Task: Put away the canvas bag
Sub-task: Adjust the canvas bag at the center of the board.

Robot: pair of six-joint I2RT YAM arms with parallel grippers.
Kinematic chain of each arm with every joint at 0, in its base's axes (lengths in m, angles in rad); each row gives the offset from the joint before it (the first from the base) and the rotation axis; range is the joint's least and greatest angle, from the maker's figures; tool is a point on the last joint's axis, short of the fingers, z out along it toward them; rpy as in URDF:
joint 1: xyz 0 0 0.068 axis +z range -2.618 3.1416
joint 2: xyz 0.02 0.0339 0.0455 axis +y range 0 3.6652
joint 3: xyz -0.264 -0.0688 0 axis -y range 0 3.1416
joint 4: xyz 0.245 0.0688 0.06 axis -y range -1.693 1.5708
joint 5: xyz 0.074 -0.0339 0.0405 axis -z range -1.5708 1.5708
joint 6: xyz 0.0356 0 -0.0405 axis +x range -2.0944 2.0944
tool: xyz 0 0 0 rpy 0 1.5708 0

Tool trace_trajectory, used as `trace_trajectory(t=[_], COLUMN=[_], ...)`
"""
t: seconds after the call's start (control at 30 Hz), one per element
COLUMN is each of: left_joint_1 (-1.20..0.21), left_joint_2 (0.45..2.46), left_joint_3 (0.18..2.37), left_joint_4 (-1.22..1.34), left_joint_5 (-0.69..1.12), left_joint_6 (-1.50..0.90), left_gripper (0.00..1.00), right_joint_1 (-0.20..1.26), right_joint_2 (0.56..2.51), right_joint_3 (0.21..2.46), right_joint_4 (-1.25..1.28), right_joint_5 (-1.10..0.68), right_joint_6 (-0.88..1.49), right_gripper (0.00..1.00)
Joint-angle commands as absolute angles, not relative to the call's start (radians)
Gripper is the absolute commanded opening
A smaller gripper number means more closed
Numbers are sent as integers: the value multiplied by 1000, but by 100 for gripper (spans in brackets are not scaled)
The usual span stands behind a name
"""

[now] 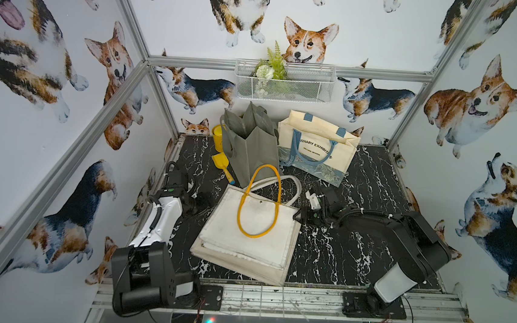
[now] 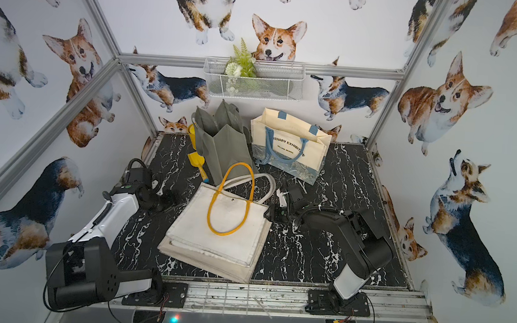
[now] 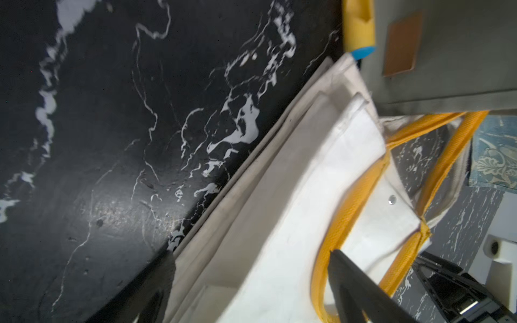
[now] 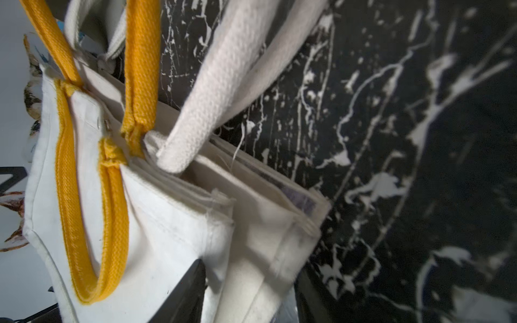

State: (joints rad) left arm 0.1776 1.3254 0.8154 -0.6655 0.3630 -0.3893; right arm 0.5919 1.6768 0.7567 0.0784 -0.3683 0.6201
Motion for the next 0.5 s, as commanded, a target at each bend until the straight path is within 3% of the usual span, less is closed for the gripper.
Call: trace_trajectory(t=[0.0, 0.2, 0.47], left_joint_1=[186, 186, 185], left_joint_2=[1349, 1320, 1167], left_joint_3=[800, 790, 697], left_joint_4=[-626, -637, -650], left_joint_5=[406, 432, 488], left_joint_6=[-389, -402, -471], left_gripper=[88, 88, 88], right_joint_1=[593, 588, 467], right_joint_2=[1698, 1645, 1692], right_joint_3=[760, 741, 850], right_joint_4=[112, 94, 1], right_joint_5=[-368, -334, -456], right_joint_6=[622, 552, 451], right_gripper=[36, 2, 0])
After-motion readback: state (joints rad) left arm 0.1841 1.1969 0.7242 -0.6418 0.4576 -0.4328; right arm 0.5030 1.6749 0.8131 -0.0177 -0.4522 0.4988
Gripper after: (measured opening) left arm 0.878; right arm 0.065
